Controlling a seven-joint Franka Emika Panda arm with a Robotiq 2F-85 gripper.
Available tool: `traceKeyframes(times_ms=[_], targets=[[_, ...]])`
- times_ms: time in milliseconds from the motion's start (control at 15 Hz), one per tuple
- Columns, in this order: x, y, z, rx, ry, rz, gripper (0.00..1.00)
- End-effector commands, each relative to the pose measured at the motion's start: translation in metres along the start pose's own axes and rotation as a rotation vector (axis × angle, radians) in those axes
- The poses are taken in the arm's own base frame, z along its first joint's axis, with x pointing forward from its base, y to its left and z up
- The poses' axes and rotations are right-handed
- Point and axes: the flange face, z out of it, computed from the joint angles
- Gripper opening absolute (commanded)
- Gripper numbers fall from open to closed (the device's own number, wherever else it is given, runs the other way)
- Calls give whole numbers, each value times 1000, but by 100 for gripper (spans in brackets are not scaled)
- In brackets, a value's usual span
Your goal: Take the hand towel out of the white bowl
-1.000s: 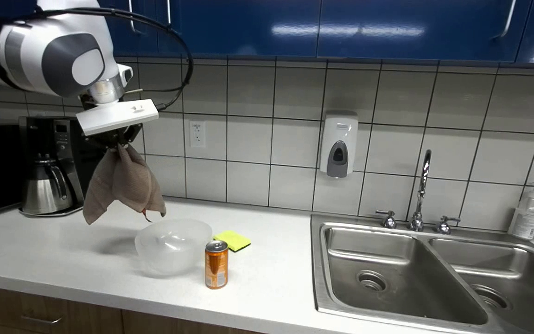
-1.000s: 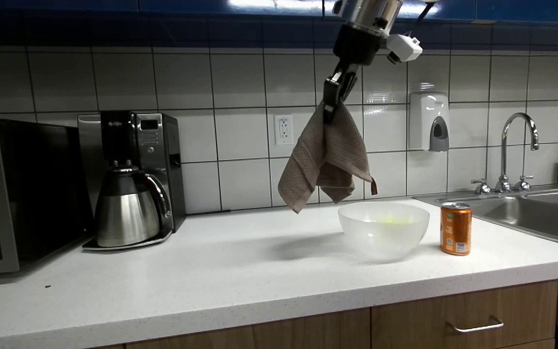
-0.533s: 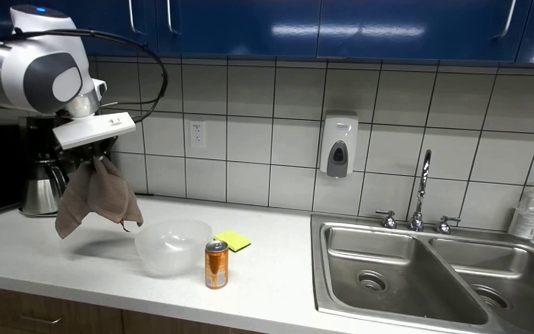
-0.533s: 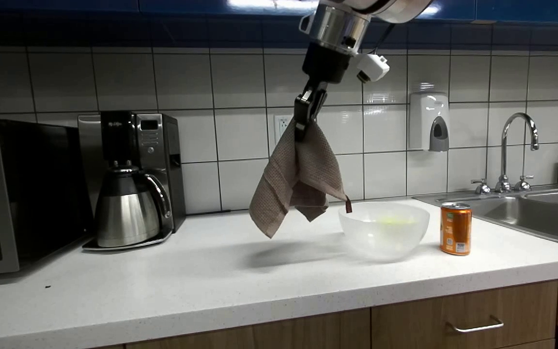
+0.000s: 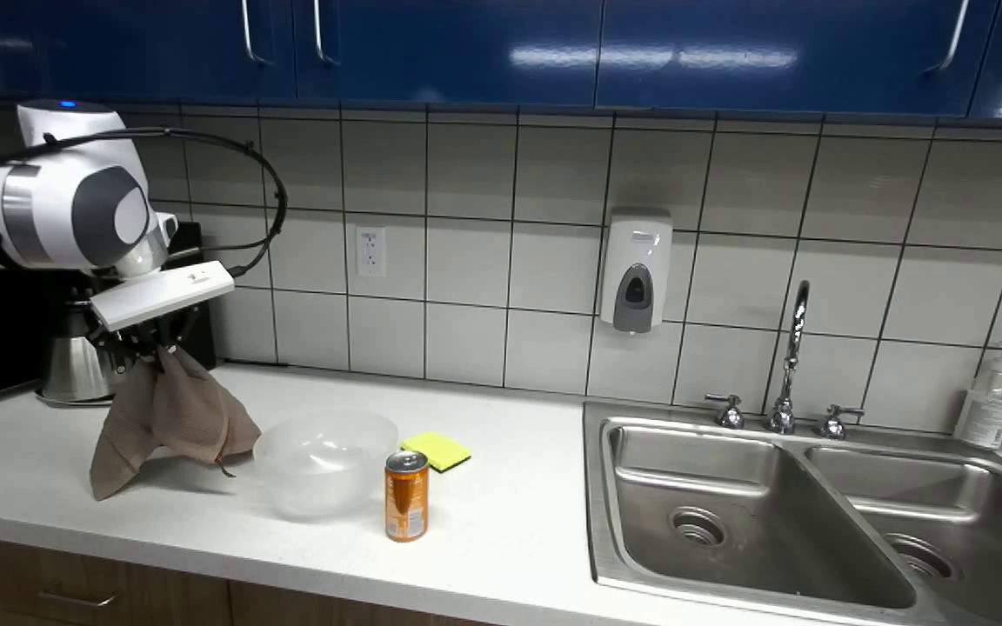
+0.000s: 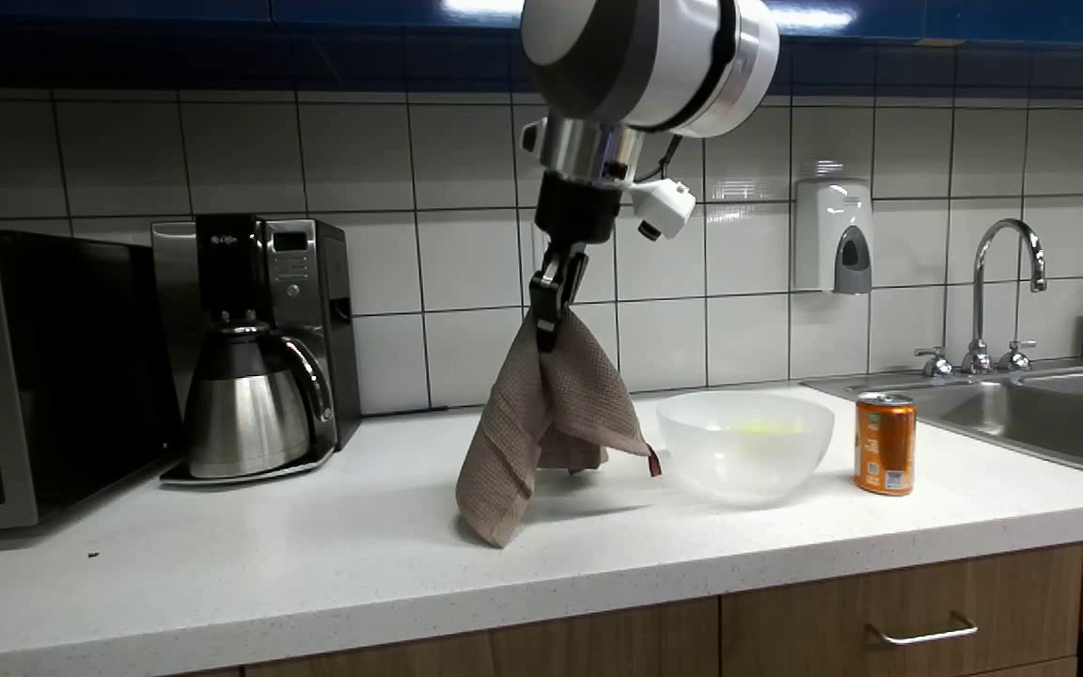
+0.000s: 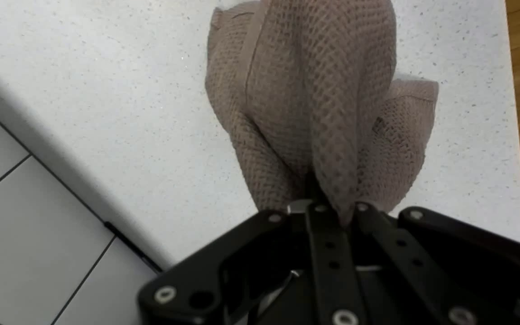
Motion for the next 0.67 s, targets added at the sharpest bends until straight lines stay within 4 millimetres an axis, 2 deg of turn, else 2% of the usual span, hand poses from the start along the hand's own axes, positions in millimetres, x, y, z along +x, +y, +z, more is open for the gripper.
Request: traceKeyframes(times_ms=[0,267,333,600], targets=[[11,6,34,2,-53,-9,1],[17,5,62,8,-104,-15,1],[18,4,67,7,-113,-14,23],[23,4,75,6,-122,-8,50]])
